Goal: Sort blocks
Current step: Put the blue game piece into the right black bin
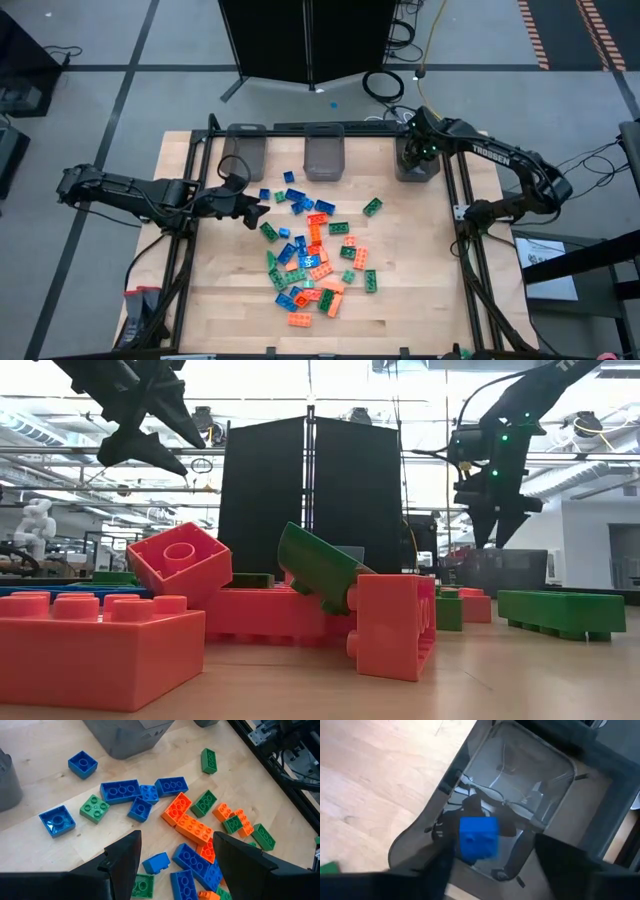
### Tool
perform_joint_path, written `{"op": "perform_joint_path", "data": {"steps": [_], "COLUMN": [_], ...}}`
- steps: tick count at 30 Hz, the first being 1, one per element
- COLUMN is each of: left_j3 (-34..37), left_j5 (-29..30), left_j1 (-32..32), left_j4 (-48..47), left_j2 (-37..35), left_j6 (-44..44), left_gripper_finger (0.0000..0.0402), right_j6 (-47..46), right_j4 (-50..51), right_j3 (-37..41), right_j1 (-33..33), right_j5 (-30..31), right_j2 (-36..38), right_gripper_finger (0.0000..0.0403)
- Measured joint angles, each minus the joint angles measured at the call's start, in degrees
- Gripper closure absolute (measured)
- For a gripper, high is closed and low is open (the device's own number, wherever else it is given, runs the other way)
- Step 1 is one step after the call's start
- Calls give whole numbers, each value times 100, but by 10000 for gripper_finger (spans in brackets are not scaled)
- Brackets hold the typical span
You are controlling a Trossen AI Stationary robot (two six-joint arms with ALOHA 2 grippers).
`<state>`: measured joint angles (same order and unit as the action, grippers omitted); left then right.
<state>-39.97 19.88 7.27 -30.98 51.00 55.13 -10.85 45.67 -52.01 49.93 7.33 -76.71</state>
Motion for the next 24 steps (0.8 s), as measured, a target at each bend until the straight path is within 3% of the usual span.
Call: {"op": "perform_joint_path", "data": {"steps": [3, 7, 11, 14, 17, 20, 24], "left_j3": [0, 0, 0, 0, 0, 0, 0], "left_j5": [0, 2, 5, 67, 216, 229, 211], "left_j1": [0, 0, 0, 0, 0, 0, 0], "left_j4": [0, 0, 0, -1, 0, 0, -1], "left_j2": [0, 0, 0, 0, 0, 0, 0], "left_j6": [0, 0, -5, -39, -37, -37, -39], "left_gripper_finger": [153, 153, 153, 153, 153, 153, 153], "right_j6": [-77, -198, -278, -462, -484, -466, -413], "right_j4": [29, 209, 219, -181, -768, -1283, -1565], "right_j3": [-90, -528, -1335, -1842, -2106, -2161, -2159], "right_j1": [0, 25, -62, -530, -1298, -2036, -2625], "right_j5": [-11, -244, -1698, -2544, -2494, -2029, -1663], "right_j2": [-4, -6, -4, -7, -138, -504, -1221], "right_gripper_finger": [62, 51, 72, 88, 98, 102, 103]}}
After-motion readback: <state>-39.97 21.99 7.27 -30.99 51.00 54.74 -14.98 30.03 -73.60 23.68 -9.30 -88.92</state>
